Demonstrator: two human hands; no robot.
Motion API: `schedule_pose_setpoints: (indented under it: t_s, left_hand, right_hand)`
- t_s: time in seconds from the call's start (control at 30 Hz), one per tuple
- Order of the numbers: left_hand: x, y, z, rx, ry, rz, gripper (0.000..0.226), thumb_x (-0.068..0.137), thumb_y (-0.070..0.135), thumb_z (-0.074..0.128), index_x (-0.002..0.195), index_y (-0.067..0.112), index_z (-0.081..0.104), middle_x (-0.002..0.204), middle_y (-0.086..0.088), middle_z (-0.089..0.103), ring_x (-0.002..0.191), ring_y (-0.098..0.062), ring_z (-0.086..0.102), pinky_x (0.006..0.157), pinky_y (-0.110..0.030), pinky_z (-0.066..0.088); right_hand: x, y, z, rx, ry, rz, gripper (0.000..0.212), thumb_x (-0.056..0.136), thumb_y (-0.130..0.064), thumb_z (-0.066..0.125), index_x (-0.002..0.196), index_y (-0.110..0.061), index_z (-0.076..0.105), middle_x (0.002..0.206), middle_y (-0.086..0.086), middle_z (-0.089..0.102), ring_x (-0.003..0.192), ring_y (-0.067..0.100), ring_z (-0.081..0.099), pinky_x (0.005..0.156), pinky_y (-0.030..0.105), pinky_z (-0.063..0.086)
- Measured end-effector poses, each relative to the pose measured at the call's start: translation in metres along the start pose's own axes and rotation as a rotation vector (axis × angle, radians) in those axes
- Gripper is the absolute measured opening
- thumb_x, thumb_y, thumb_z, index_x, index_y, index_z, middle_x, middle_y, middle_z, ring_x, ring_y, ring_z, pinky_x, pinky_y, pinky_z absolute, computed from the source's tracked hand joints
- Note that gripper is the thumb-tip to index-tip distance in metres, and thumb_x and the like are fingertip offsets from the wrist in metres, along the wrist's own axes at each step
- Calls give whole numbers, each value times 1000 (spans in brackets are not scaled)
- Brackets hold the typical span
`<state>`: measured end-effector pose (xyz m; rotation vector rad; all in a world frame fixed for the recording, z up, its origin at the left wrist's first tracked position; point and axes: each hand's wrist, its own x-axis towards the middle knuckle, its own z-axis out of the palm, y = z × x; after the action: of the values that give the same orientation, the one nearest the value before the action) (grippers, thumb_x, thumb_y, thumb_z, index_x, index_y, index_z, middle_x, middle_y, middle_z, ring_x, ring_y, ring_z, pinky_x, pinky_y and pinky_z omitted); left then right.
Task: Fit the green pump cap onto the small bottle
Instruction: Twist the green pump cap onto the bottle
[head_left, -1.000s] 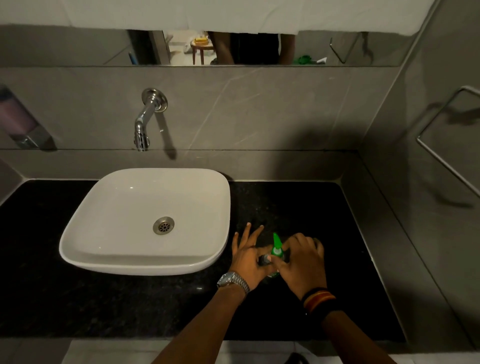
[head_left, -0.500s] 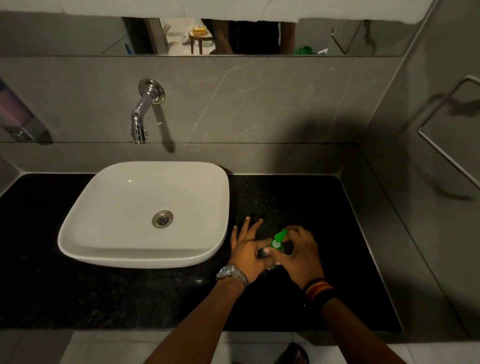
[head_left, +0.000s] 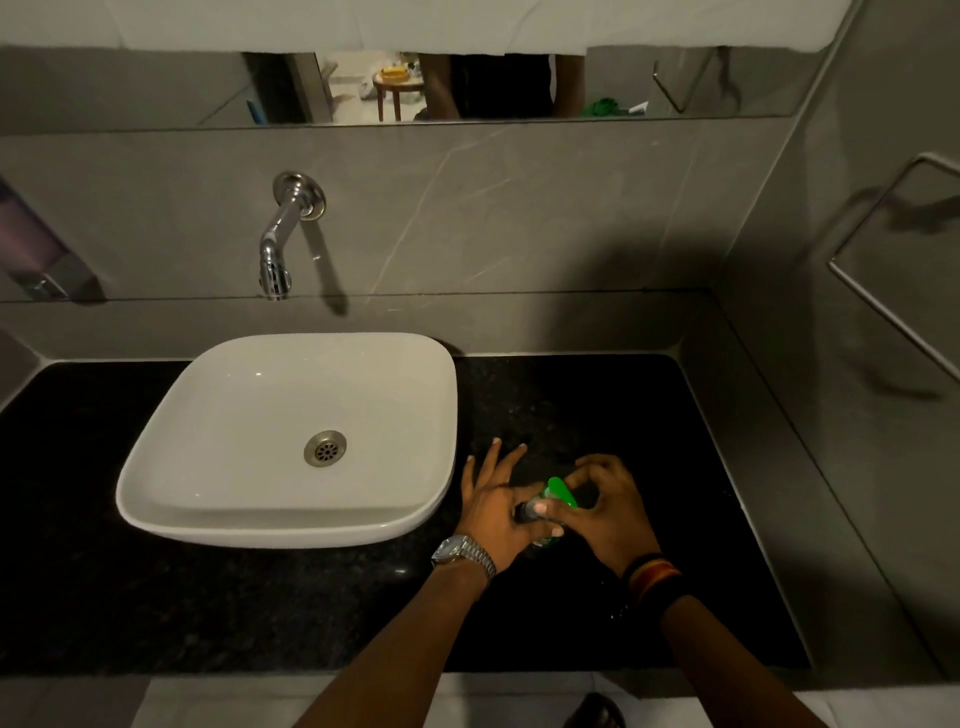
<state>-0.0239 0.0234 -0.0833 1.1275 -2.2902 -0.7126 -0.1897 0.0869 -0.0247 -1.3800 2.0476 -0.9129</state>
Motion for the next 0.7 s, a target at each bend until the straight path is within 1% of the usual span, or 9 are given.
schedule_pose_setpoints:
  t_s: [0.1, 0.2, 0.3, 0.37, 0.43, 0.47, 0.57, 0.63, 0.7]
  left_hand:
    - [0, 3, 0, 31, -1, -13, 55, 72, 71, 61, 122, 46, 66, 161, 8, 29, 152, -15, -4, 119, -45, -13]
    - [-1, 3, 0, 41, -3, -6, 55, 72, 72, 65, 121, 47, 67, 161, 8, 29, 151, -14, -4, 119, -45, -14]
    - [-1, 2, 1, 29, 12, 0, 46, 71, 69, 67, 110, 44, 72, 160, 7, 31, 153, -17, -1, 119, -46, -12]
    - [-1, 2, 2, 34, 20, -7, 45, 71, 66, 64, 109, 43, 72, 160, 5, 32, 153, -19, 1, 120, -48, -10]
    - [-2, 3, 2, 43, 19, -5, 48, 71, 66, 63, 114, 45, 69, 160, 6, 32, 153, -18, 0, 119, -44, -14]
    - [-3, 2, 2, 40, 22, -3, 50, 71, 68, 64, 115, 46, 68, 160, 7, 32, 152, -16, -1, 118, -40, -16]
    - [-2, 1, 3, 22, 34, -3, 51, 69, 72, 68, 112, 44, 70, 159, 9, 33, 152, -14, 0, 118, -39, -16]
    - [0, 1, 3, 7, 39, -7, 52, 68, 73, 68, 111, 43, 71, 158, 8, 35, 152, -16, 2, 119, -45, -11]
    - [0, 2, 1, 16, 23, -10, 55, 68, 74, 65, 116, 45, 68, 158, 7, 36, 152, -18, 3, 119, -50, -8]
  right_hand:
    - [-5, 6, -8, 67, -115, -117, 44, 67, -30, 87, 109, -30, 71, 137, -10, 45, 125, 5, 42, 105, 30, 39]
    - [-5, 3, -8, -9, -87, -162, 27, 68, -24, 85, 93, -21, 74, 131, -7, 55, 122, 13, 50, 103, 31, 41]
    - [-1, -8, -4, -122, -26, -67, 36, 61, -36, 88, 82, -17, 65, 122, -4, 58, 116, 16, 52, 100, 35, 43]
    - [-2, -7, -4, -137, -48, -60, 45, 60, -43, 88, 95, -23, 68, 128, -9, 52, 120, 12, 47, 103, 32, 40]
    - [-5, -2, -8, -75, -105, -108, 50, 66, -37, 86, 112, -29, 69, 137, -12, 47, 125, 8, 41, 104, 27, 35]
    - [-6, 1, -8, -53, -120, -137, 45, 70, -31, 84, 113, -29, 70, 140, -12, 47, 128, 9, 42, 105, 26, 34]
    - [-8, 1, -6, -26, -69, -116, 27, 73, -25, 82, 98, -20, 74, 131, -6, 56, 123, 15, 51, 102, 27, 39]
    - [-5, -8, -4, -48, -27, -51, 31, 67, -34, 86, 86, -17, 68, 120, -2, 58, 113, 15, 55, 97, 34, 46]
    - [-4, -14, -5, -82, -28, 7, 41, 61, -42, 88, 85, -20, 62, 115, -2, 55, 107, 16, 55, 94, 38, 48]
